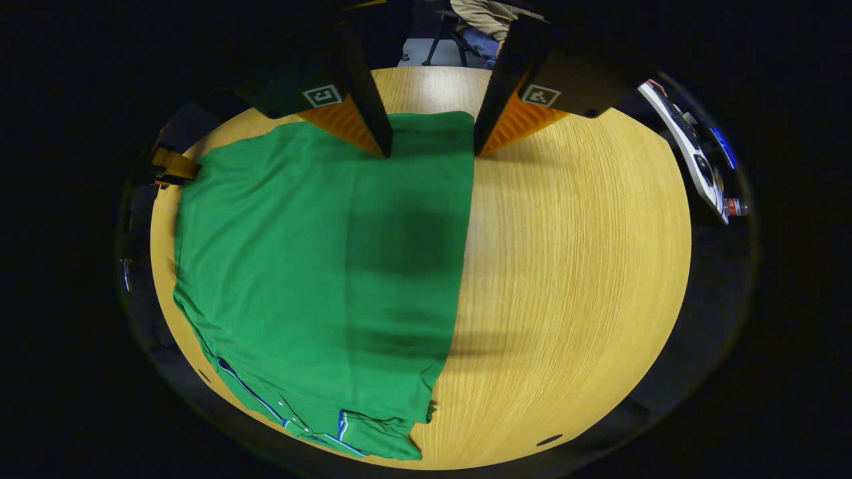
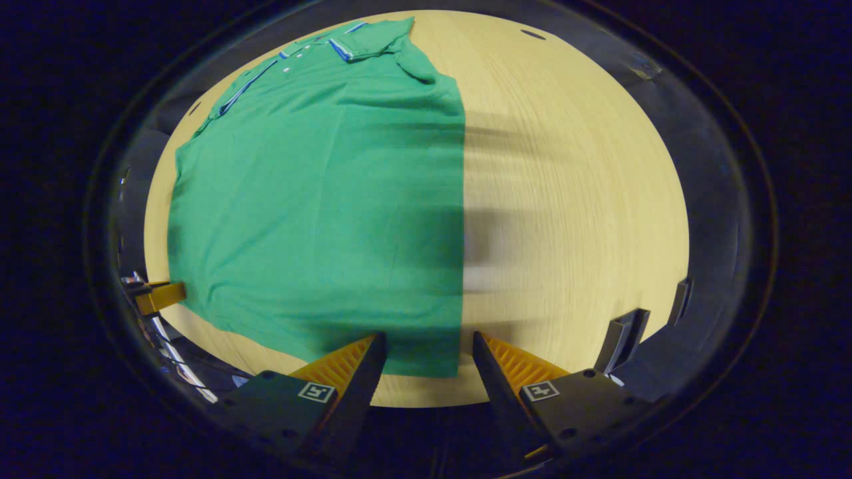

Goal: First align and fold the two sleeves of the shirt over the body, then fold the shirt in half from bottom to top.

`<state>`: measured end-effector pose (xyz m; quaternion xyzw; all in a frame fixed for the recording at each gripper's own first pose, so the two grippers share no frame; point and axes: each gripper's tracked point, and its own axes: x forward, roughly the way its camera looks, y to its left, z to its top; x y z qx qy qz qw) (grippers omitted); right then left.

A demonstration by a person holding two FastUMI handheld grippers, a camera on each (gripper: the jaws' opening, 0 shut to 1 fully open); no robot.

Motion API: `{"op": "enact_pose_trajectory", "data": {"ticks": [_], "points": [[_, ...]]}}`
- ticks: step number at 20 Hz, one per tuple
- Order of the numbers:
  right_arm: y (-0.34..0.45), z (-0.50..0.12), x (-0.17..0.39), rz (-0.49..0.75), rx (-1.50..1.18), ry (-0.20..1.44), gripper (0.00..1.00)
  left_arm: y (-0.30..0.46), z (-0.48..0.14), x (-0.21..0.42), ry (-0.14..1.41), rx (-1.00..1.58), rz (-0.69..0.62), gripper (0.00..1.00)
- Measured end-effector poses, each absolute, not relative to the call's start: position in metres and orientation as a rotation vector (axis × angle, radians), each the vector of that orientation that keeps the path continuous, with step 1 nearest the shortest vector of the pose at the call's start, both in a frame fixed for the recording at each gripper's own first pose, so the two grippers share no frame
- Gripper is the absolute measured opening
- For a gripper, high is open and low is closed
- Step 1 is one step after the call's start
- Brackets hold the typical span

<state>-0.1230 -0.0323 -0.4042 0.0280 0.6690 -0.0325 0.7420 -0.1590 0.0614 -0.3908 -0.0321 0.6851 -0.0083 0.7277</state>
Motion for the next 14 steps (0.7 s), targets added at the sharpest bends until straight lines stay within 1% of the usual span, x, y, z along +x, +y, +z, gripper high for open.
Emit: {"op": "enact_pose_trajectory", "data": {"ticks": [1, 2, 3, 4, 5, 6, 7, 8, 9, 10, 11, 12, 13, 14], "points": [[-0.033, -0.403, -0.124, -0.07, 0.06, 1.473, 0.7, 0.056, -0.392, -0.159, 1.505, -0.075, -0.016, 0.75], [-0.035, -0.404, -0.124, -0.067, 0.056, 1.476, 0.63, 0.052, -0.392, -0.159, 1.503, -0.078, -0.013, 0.62], [-0.036, -0.403, -0.123, -0.065, 0.056, 1.481, 0.56, 0.049, -0.392, -0.158, 1.504, -0.076, -0.015, 0.54], [-0.037, -0.404, -0.124, -0.061, 0.053, 1.483, 0.48, 0.046, -0.392, -0.157, 1.504, -0.071, -0.019, 0.41], [-0.038, -0.403, -0.122, -0.057, 0.052, 1.482, 0.42, 0.043, -0.392, -0.157, 1.504, -0.07, -0.02, 0.35], [-0.038, -0.404, -0.122, -0.055, 0.055, 1.481, 0.35, 0.041, -0.392, -0.155, 1.505, -0.066, -0.018, 0.25], [-0.038, -0.404, -0.122, -0.051, 0.058, 1.48, 0.24, 0.04, -0.392, -0.156, 1.505, -0.06, -0.016, 0.21], [-0.038, -0.404, -0.121, -0.044, 0.053, 1.48, 0.17, 0.039, -0.393, -0.155, 1.504, -0.052, -0.012, 0.14], [-0.038, -0.404, -0.121, -0.034, 0.042, 1.48, 0.12, 0.039, -0.393, -0.155, 1.504, -0.048, -0.007, 0.12], [-0.038, -0.404, -0.122, -0.026, 0.032, 1.477, 0.12, 0.039, -0.392, -0.154, 1.505, -0.041, -0.006, 0.09], [-0.038, -0.403, -0.121, -0.015, 0.018, 1.47, 0.11, 0.038, -0.392, -0.155, 1.505, -0.037, -0.01, 0.08], [-0.036, -0.405, -0.121, -0.011, 0.016, 1.469, 0.12, 0.038, -0.394, -0.154, 1.503, -0.038, -0.016, 0.06], [-0.037, -0.404, -0.119, 0.001, 0.004, 1.464, 0.03, 0.037, -0.393, -0.154, 1.499, -0.043, -0.023, 0.06], [-0.038, -0.404, -0.12, 0.014, -0.009, 1.463, 0.03, 0.037, -0.391, -0.154, 1.491, -0.05, -0.024, 0.04]]}}
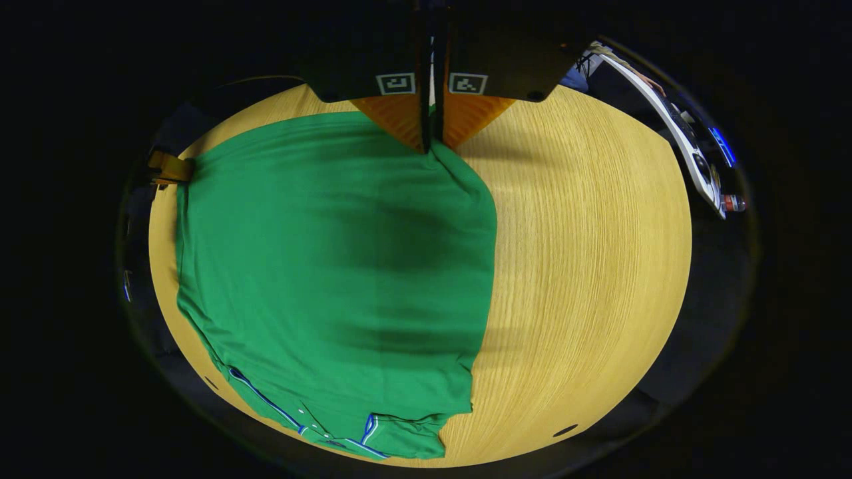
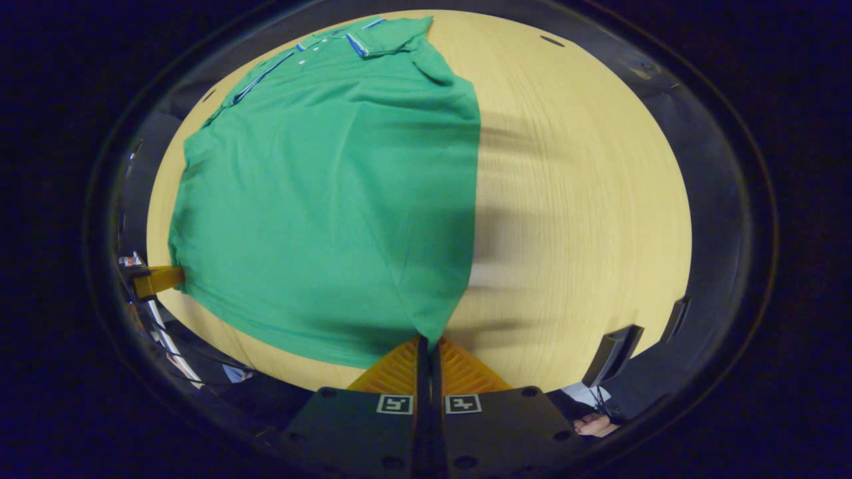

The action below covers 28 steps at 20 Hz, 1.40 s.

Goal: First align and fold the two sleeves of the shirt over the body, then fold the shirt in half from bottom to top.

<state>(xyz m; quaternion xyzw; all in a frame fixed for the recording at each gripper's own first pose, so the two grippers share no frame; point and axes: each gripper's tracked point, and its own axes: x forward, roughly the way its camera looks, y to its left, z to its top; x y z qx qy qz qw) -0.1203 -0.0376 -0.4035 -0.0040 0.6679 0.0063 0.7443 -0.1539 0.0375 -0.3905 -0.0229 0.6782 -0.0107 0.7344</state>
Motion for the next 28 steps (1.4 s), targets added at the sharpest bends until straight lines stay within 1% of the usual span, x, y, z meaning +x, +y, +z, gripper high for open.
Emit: {"op": "enact_pose_trajectory", "data": {"ticks": [3, 5, 6, 8, 9, 10, 11, 12, 13, 14, 15, 18, 19, 20, 21, 23, 24, 25, 26, 28], "points": [[-0.037, -0.403, -0.12, 0.038, -0.007, 1.452, 0.02, 0.031, -0.391, -0.155, 1.453, -0.091, -0.036, 0.04], [-0.039, -0.401, -0.121, 0.049, 0.011, 1.434, 0.03, 0.023, -0.391, -0.16, 1.437, -0.132, -0.067, 0.04], [-0.041, -0.399, -0.121, 0.045, 0.02, 1.424, 0.0, 0.021, -0.39, -0.162, 1.431, -0.148, -0.072, 0.04], [-0.042, -0.39, -0.122, 0.055, 0.052, 1.409, 0.0, 0.02, -0.387, -0.167, 1.413, -0.146, -0.077, 0.04], [-0.043, -0.383, -0.122, 0.061, 0.065, 1.398, 0.03, 0.019, -0.384, -0.17, 1.406, -0.148, -0.081, 0.04], [-0.043, -0.377, -0.122, 0.066, 0.071, 1.389, 0.02, 0.017, -0.378, -0.17, 1.393, -0.153, -0.09, 0.04], [-0.044, -0.37, -0.124, 0.072, 0.076, 1.388, 0.0, 0.017, -0.371, -0.169, 1.377, -0.155, -0.094, 0.04], [-0.044, -0.363, -0.124, 0.079, 0.082, 1.384, 0.02, 0.015, -0.362, -0.166, 1.357, -0.158, -0.104, 0.04], [-0.044, -0.354, -0.123, 0.082, 0.083, 1.372, 0.0, 0.013, -0.353, -0.163, 1.339, -0.159, -0.116, 0.04], [-0.044, -0.344, -0.12, 0.089, 0.081, 1.353, 0.0, 0.012, -0.343, -0.159, 1.318, -0.158, -0.128, 0.04], [-0.042, -0.332, -0.116, 0.099, 0.083, 1.329, 0.03, 0.012, -0.334, -0.154, 1.293, -0.149, -0.135, 0.04], [-0.037, -0.294, -0.098, 0.13, 0.09, 1.239, 0.03, 0.016, -0.305, -0.136, 1.226, -0.12, -0.144, 0.04], [-0.035, -0.282, -0.092, 0.136, 0.092, 1.215, 0.0, 0.016, -0.296, -0.13, 1.206, -0.122, -0.143, 0.04], [-0.034, -0.271, -0.086, 0.142, 0.097, 1.194, 0.0, 0.017, -0.289, -0.123, 1.187, -0.121, -0.142, 0.04], [-0.031, -0.26, -0.077, 0.147, 0.107, 1.172, 0.02, 0.02, -0.283, -0.115, 1.167, -0.117, -0.135, 0.04], [-0.03, -0.244, -0.059, 0.148, 0.114, 1.128, 0.02, 0.03, -0.266, -0.095, 1.119, -0.118, -0.113, 0.04], [-0.03, -0.235, -0.05, 0.147, 0.122, 1.106, 0.0, 0.033, -0.258, -0.082, 1.092, -0.135, -0.106, 0.04], [-0.031, -0.228, -0.04, 0.144, 0.133, 1.088, 0.0, 0.037, -0.251, -0.071, 1.07, -0.153, -0.097, 0.04], [-0.032, -0.222, -0.03, 0.143, 0.146, 1.07, 0.02, 0.044, -0.245, -0.059, 1.049, -0.163, -0.085, 0.04], [-0.036, -0.213, -0.009, 0.136, 0.171, 1.041, 0.02, 0.05, -0.238, -0.038, 1.019, -0.178, -0.08, 0.04]]}}
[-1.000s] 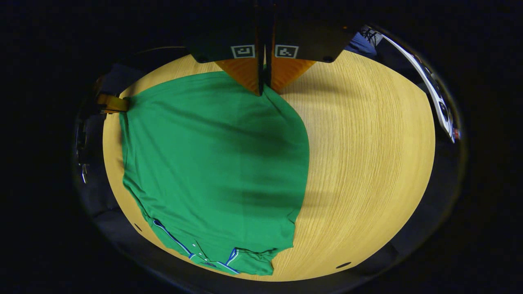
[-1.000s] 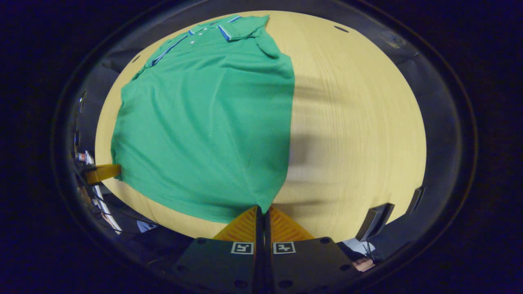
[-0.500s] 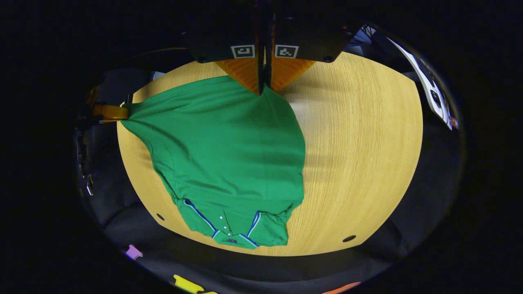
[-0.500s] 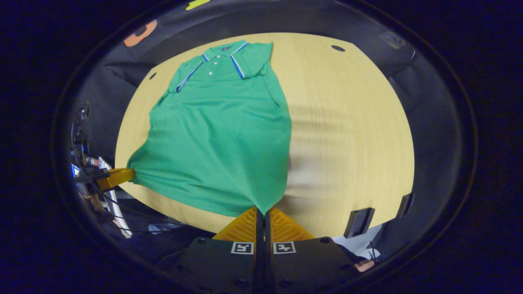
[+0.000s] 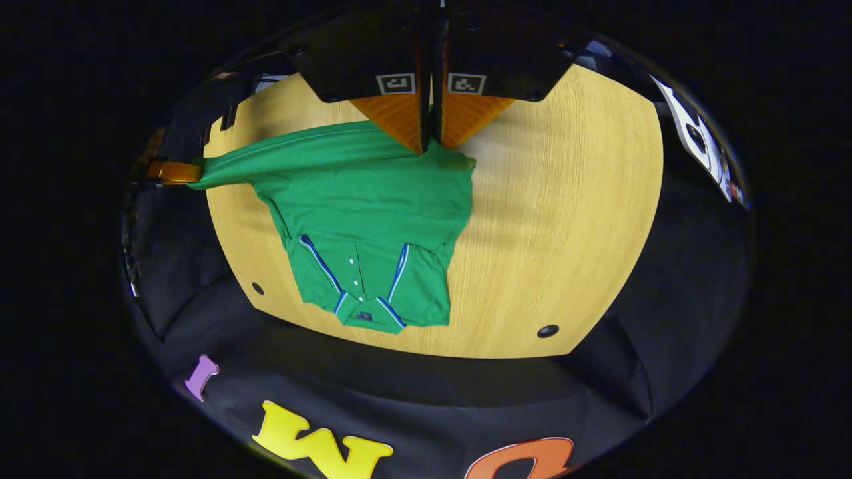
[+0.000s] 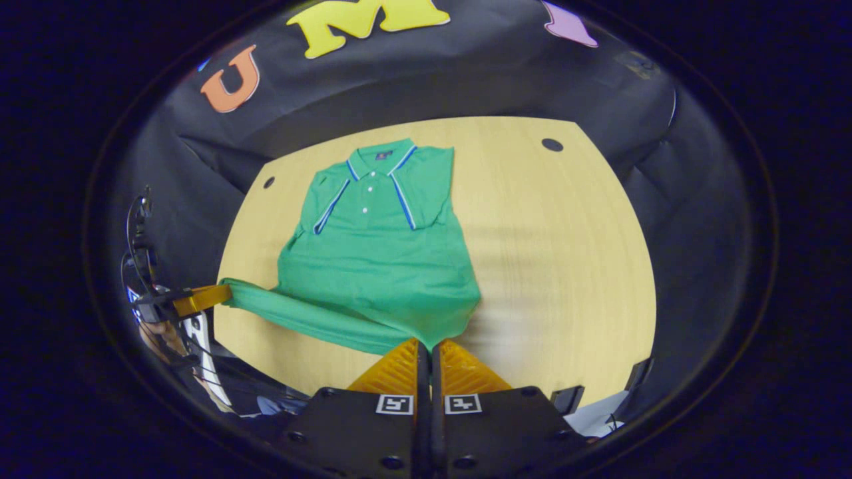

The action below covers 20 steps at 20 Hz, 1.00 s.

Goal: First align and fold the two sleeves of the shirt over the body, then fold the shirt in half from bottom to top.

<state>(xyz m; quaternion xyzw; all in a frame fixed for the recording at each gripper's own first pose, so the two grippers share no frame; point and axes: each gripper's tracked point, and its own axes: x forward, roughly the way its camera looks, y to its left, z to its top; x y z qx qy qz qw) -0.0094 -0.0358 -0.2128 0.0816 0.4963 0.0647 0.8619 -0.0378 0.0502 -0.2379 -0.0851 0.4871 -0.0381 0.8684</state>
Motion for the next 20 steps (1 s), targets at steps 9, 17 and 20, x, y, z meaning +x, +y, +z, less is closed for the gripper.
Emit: {"op": "enact_pose_trajectory", "data": {"ticks": [9, 17, 20], "points": [[-0.032, -0.203, 0.11, 0.11, 0.183, 0.929, 0.06, 0.054, -0.236, 0.063, 0.917, -0.152, -0.058, 0.04], [-0.026, -0.216, 0.227, 0.103, 0.078, 0.799, 0.02, 0.066, -0.247, 0.173, 0.806, -0.081, -0.024, 0.04], [-0.025, -0.232, 0.27, 0.079, 0.074, 0.761, 0.03, 0.062, -0.263, 0.211, 0.767, -0.011, -0.041, 0.04]]}}
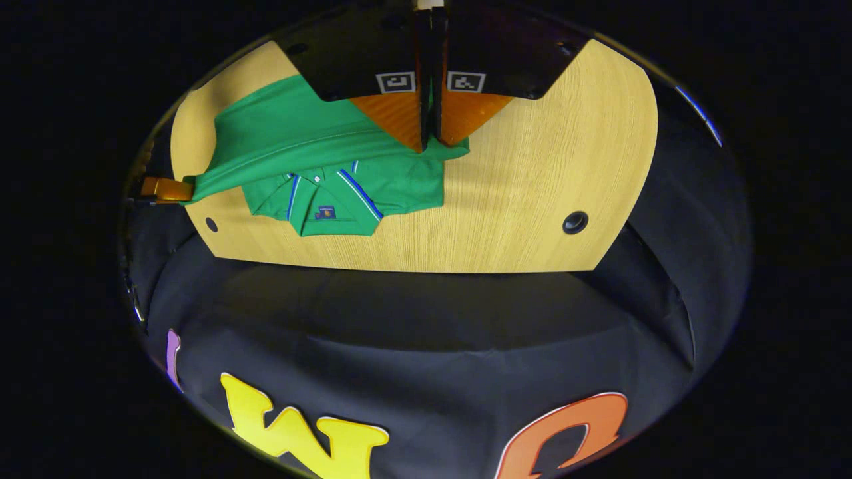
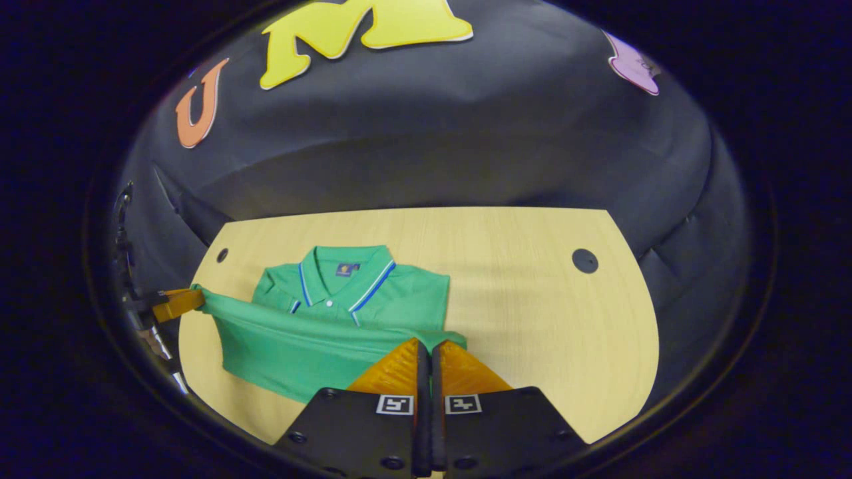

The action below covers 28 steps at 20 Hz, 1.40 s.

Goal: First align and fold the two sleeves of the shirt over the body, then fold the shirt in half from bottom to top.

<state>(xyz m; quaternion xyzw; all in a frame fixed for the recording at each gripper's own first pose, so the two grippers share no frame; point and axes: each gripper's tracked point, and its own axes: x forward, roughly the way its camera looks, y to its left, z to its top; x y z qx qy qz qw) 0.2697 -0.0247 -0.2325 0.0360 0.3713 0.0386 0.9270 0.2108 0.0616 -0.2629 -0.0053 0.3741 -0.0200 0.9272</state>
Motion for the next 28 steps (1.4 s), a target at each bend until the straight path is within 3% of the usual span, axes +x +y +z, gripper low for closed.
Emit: {"op": "enact_pose_trajectory", "data": {"ticks": [9, 10, 11, 16, 21, 22, 25, 26, 27, 28], "points": [[-0.029, -0.28, 0.358, 0.083, 0.084, 0.666, 0.05, 0.057, -0.298, 0.294, 0.675, 0.125, -0.058, 0.03], [-0.029, -0.284, 0.362, 0.079, 0.082, 0.665, 0.02, 0.058, -0.302, 0.299, 0.675, 0.138, -0.057, 0.03], [-0.028, -0.289, 0.365, 0.081, 0.08, 0.671, 0.06, 0.058, -0.306, 0.302, 0.674, 0.143, -0.057, 0.03], [-0.031, -0.308, 0.371, 0.051, 0.083, 0.703, 0.04, 0.056, -0.324, 0.305, 0.688, 0.127, -0.041, 0.04], [-0.044, -0.307, 0.37, 0.001, 0.006, 0.703, 0.12, 0.049, -0.322, 0.299, 0.7, 0.092, -0.045, 0.14], [-0.048, -0.299, 0.364, -0.01, -0.017, 0.696, 0.31, 0.046, -0.318, 0.295, 0.707, 0.083, -0.058, 0.19], [-0.037, -0.273, 0.347, 0.021, 0.008, 0.674, 0.88, 0.05, -0.301, 0.284, 0.692, 0.052, -0.043, 0.74], [-0.039, -0.26, 0.34, 0.018, 0.016, 0.655, 0.92, 0.051, -0.29, 0.28, 0.679, 0.034, -0.034, 0.92], [-0.039, -0.244, 0.333, 0.02, 0.027, 0.629, 0.99, 0.049, -0.278, 0.274, 0.666, 0.017, -0.031, 0.93], [-0.038, -0.227, 0.323, 0.02, 0.036, 0.599, 0.98, 0.05, -0.264, 0.268, 0.647, 0.007, -0.027, 0.95]]}}
